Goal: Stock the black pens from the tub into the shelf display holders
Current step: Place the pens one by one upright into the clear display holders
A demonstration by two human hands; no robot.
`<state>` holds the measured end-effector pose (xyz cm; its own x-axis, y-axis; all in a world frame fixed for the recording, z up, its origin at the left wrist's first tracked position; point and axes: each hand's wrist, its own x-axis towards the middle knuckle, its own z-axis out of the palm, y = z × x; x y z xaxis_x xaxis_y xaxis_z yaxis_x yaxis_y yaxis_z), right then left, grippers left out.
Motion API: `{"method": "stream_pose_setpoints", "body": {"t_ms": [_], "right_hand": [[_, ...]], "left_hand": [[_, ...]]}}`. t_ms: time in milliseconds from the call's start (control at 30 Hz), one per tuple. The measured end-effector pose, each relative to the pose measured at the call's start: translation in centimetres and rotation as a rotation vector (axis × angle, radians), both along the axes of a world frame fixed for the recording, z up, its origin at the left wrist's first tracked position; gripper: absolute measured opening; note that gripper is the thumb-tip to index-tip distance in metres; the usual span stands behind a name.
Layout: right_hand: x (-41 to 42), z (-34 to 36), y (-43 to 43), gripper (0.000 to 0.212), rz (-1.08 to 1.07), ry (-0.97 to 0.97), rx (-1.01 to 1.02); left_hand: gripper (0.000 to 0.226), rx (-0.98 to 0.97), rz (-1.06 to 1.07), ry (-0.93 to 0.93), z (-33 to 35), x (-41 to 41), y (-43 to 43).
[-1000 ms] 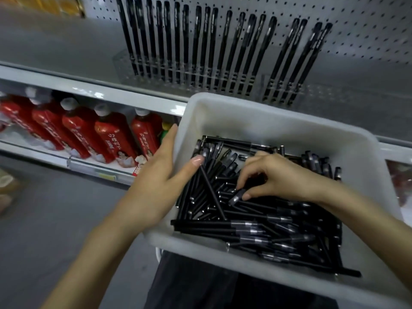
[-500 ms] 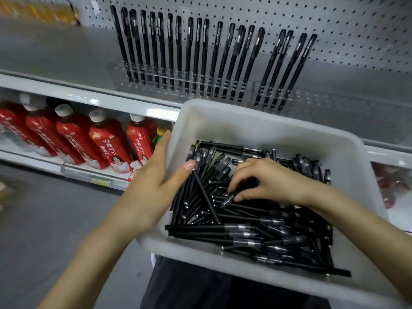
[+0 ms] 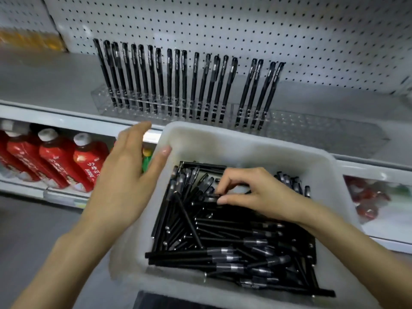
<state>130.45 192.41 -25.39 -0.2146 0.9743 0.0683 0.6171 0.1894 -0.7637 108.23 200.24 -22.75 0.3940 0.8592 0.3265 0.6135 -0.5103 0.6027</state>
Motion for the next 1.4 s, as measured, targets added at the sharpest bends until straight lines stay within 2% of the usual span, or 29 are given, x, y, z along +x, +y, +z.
{"method": "stream_pose_setpoints", "body": {"t_ms": [67,133,300,433,533,700,933,1400], "right_hand": [[0.6,0.7,-0.1,0.009,-0.034,0.098,0.022],[1.4,1.6,-0.1,0.02,-0.083,0.159,0.061],[4.3,3.9,-0.5,0.027,-0.301,0.463,0.1],[7.7,6.6,-0.4,0.025,-0.505,0.523,0.228],[10.1,8.5,0.3,0.02,-0.653,0.517,0.345],[12.1,9.6,2.5,0.017,-0.766,0.601,0.447],[12.3,9.0,5.2,0.025,-0.792,0.444,0.473],[12.9,7.0,7.1,0.023,-0.774,0.252,0.335]], "left_hand": [[0.065,0.02,-0.024,-0.012,0.6,1.2,1.0],[0.064,0.009,-0.083,0.006,0.8,2.9,1.8],[0.065,0.134,-0.262,0.256,1.0,7.9,2.6],[0.066,0.261,-0.329,0.419,1.3,11.6,3.2],[0.064,0.325,-0.342,0.466,1.0,13.3,3.7],[0.067,0.368,-0.316,0.519,-0.8,14.1,4.4],[0.072,0.389,-0.338,0.513,-2.3,14.1,5.0],[0.074,0.443,-0.334,0.491,-3.4,14.2,5.3]]}}
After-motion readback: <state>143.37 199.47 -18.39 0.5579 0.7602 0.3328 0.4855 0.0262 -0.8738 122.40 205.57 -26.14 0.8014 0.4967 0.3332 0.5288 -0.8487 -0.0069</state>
